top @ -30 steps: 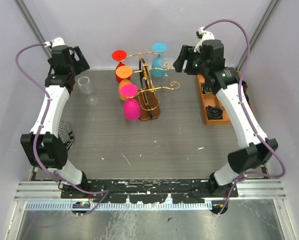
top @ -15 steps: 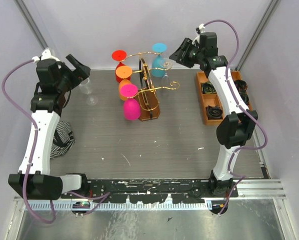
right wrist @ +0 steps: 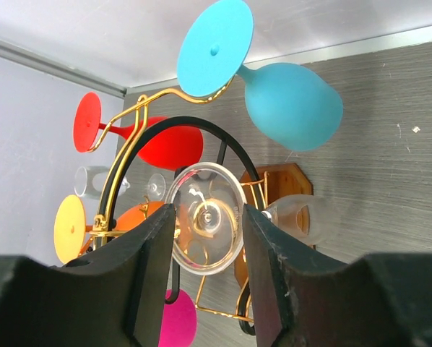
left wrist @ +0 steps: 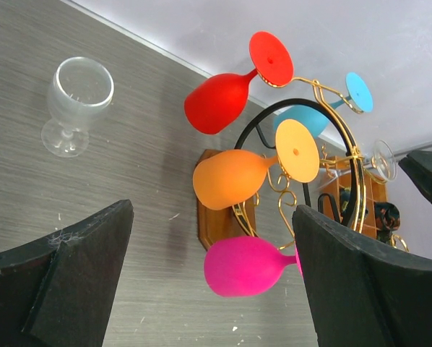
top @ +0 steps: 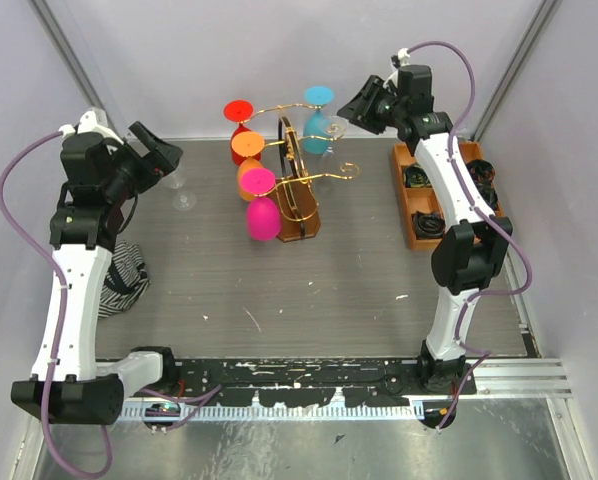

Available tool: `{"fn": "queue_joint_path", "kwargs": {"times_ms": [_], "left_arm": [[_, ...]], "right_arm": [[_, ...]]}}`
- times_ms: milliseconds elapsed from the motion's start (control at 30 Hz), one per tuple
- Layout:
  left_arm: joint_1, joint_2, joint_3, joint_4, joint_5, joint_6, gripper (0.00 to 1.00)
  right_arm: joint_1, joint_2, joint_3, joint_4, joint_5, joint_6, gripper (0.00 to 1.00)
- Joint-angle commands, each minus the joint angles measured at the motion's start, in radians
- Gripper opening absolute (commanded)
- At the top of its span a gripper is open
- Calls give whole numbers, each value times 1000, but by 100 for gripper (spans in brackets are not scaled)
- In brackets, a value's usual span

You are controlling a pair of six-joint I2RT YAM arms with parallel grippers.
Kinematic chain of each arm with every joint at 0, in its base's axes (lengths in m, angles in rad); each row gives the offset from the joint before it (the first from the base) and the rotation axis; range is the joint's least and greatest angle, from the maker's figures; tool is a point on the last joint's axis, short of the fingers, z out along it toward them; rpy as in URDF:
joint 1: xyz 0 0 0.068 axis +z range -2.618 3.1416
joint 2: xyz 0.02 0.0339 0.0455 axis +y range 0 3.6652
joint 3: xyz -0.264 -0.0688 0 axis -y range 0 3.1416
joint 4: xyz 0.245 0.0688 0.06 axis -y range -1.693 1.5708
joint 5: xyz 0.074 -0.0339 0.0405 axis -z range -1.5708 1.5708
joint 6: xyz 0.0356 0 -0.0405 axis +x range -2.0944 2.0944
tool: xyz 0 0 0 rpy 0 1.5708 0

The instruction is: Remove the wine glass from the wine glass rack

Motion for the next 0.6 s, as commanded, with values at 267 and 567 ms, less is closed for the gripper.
{"fn": "queue_joint_path", "kwargs": {"times_ms": [267,567], "left_arm": [[-1,-37,-1,-37,42,19,98],[-1,-33,-9,-39,55,17,98]], "right_arm": [[-5,25,-17,68,-37,-7,43],[-5,29,-31,132,-106,22,13]]}}
